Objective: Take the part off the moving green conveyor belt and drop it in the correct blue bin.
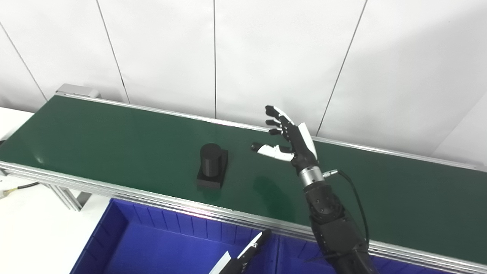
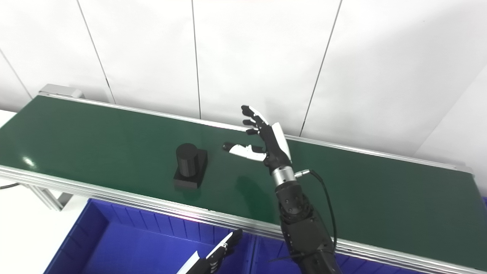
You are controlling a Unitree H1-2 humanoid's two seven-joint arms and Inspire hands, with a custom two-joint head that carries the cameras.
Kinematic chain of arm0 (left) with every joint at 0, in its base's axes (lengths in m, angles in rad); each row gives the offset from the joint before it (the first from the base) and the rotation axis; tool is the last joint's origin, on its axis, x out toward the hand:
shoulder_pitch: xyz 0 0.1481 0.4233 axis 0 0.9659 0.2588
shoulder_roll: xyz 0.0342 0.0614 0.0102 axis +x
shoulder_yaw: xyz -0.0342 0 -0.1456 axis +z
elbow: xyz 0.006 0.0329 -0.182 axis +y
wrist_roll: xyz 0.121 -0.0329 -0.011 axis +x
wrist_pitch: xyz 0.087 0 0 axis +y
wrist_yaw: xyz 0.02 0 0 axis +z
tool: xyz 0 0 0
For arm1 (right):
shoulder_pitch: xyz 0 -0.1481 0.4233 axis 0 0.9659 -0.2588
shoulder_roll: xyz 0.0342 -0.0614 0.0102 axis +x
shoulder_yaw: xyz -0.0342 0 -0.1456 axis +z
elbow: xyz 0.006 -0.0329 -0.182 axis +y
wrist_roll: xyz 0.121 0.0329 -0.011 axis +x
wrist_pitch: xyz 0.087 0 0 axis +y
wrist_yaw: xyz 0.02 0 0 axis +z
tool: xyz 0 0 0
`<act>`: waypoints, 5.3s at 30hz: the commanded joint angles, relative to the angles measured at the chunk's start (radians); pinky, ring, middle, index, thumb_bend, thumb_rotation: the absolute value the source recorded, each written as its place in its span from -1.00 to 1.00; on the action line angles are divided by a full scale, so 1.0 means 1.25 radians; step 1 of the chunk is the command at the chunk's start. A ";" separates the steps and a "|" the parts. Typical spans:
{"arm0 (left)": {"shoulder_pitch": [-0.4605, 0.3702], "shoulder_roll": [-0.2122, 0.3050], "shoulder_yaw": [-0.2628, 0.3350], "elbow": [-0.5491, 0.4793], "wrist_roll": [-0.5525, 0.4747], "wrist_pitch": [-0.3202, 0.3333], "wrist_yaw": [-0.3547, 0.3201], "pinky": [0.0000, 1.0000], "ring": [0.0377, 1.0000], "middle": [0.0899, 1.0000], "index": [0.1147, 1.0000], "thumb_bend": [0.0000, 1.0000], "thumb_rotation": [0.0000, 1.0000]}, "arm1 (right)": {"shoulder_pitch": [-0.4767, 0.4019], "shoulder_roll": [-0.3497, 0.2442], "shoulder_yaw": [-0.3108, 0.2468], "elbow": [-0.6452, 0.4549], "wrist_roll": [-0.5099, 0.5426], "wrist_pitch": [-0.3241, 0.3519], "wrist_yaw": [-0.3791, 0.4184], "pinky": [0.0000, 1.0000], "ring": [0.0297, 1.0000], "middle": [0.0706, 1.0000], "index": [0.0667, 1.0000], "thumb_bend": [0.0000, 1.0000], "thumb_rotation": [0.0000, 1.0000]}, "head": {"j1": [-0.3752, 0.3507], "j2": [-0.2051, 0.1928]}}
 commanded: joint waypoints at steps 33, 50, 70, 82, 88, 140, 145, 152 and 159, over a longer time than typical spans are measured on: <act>0.023 -0.030 -0.039 -0.087 0.022 -0.007 0.022 0.97 1.00 1.00 1.00 0.55 0.56 | -0.102 0.031 0.149 0.057 -0.190 0.139 -0.027 -0.06 0.22 0.49 0.56 1.00 -0.40 | 0.030 0.013; 0.027 -0.027 -0.035 -0.105 0.015 0.009 0.021 0.96 1.00 1.00 1.00 0.58 0.56 | -0.097 0.035 0.165 0.107 -0.223 0.160 -0.074 -0.35 -0.23 -0.12 -0.04 0.08 -1.00 | 0.018 0.017; 0.023 -0.027 -0.030 -0.090 0.005 -0.005 0.024 1.00 1.00 1.00 1.00 0.57 0.53 | -0.076 0.012 0.161 0.027 -0.197 0.154 -0.034 -0.36 -0.25 -0.13 -0.04 0.04 -1.00 | 0.005 0.016; 0.021 -0.030 -0.029 -0.106 -0.005 0.028 0.019 1.00 1.00 1.00 1.00 0.69 0.57 | -0.011 -0.036 0.110 -0.193 -0.150 0.168 0.015 -0.45 -0.28 -0.16 -0.02 0.03 -1.00 | -0.021 0.034; 0.015 -0.026 -0.022 -0.113 -0.020 0.040 0.015 1.00 1.00 1.00 1.00 0.71 0.58 | 0.025 -0.072 0.078 -0.292 -0.122 0.163 0.046 -0.44 -0.27 -0.14 -0.02 0.03 -1.00 | -0.083 0.053; -0.091 0.031 0.113 -0.175 -0.173 0.125 -0.019 1.00 1.00 1.00 1.00 0.74 0.81 | 0.600 -0.290 -0.058 -0.867 -0.229 0.291 0.225 -0.32 -0.24 -0.11 -0.03 0.04 -1.00 | -0.342 0.245; -0.091 0.034 0.115 -0.171 -0.166 0.122 -0.017 1.00 1.00 1.00 1.00 0.76 0.82 | 0.622 -0.293 -0.010 -0.810 -0.259 0.245 0.212 -0.44 -0.31 -0.16 -0.01 0.03 -1.00 | -0.341 0.248; -0.088 0.032 0.113 -0.177 -0.175 0.127 -0.021 1.00 1.00 1.00 1.00 0.78 0.80 | 0.622 -0.309 0.052 -0.718 -0.303 0.183 0.194 -0.44 -0.29 -0.19 -0.03 0.03 -1.00 | -0.345 0.246; -0.077 0.028 0.107 -0.191 -0.161 0.126 -0.015 1.00 1.00 1.00 1.00 0.79 0.82 | 0.614 -0.302 0.089 -0.647 -0.350 0.182 0.183 -0.36 -0.23 -0.11 -0.05 0.04 -1.00 | -0.328 0.233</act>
